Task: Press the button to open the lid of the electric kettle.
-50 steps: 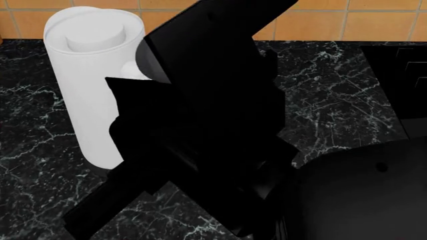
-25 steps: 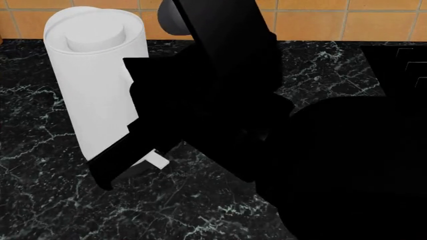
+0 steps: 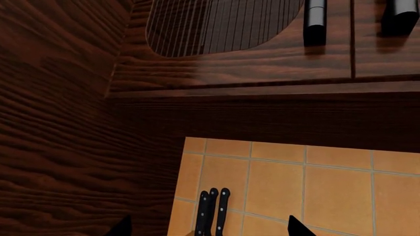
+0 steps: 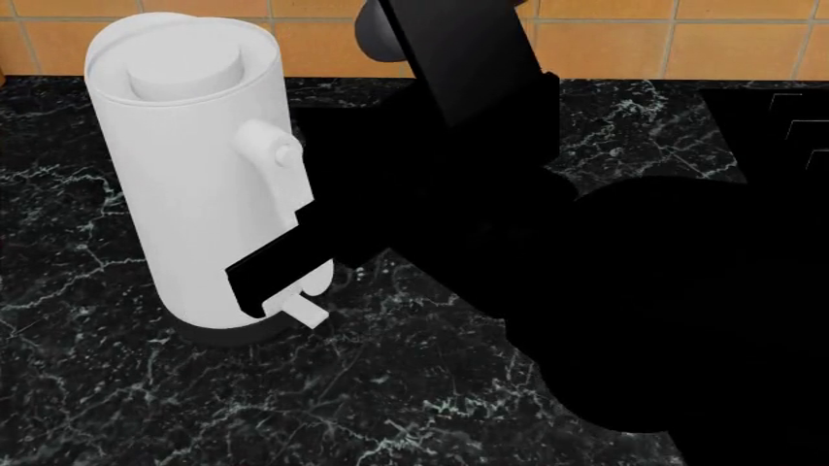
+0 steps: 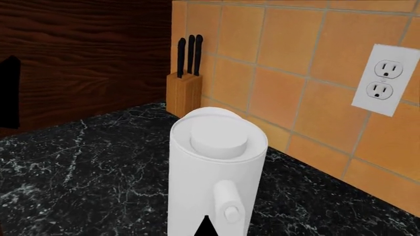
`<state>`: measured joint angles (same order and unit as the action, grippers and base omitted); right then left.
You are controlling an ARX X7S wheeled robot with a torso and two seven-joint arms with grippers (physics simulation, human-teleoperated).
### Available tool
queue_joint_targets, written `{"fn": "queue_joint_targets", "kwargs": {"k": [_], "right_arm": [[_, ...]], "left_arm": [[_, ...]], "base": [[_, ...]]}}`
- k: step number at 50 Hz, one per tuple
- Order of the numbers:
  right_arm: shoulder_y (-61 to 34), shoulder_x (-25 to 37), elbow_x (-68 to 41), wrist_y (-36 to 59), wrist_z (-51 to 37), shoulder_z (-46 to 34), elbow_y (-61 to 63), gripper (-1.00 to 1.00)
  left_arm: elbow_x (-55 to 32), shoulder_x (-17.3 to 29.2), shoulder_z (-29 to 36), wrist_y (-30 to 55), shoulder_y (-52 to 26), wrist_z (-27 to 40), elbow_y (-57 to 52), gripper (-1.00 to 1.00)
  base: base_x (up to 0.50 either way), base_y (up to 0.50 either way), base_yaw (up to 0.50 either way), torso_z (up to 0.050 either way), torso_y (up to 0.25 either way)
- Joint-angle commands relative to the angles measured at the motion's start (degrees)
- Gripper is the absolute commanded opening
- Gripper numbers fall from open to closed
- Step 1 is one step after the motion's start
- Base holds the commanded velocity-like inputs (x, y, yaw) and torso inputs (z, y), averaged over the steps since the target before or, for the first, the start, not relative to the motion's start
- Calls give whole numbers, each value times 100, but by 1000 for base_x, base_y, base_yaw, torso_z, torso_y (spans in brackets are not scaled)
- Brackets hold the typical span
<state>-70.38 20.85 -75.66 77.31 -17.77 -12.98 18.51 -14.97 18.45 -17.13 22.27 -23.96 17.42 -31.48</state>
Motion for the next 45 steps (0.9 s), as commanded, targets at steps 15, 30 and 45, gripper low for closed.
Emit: {"fn": "queue_joint_targets", "kwargs": {"k": [15, 30, 45], "right_arm": [[142, 44, 1028, -613, 756, -836, -562, -100], [-18, -30, 1551, -1040, 1183, -1250, -1078, -100], [-181, -209, 2001, -1413, 1542, -1657, -1675, -100]], "left_arm": [[-32, 39, 35, -17, -6, 32, 31, 100], [-38, 66, 56, -30, -7, 54, 52, 100], [-49, 89, 86, -27, 10, 76, 30, 100]], "base": [[0, 0, 0, 0, 0], [0, 0, 0, 0, 0], [0, 0, 0, 0, 0]]}}
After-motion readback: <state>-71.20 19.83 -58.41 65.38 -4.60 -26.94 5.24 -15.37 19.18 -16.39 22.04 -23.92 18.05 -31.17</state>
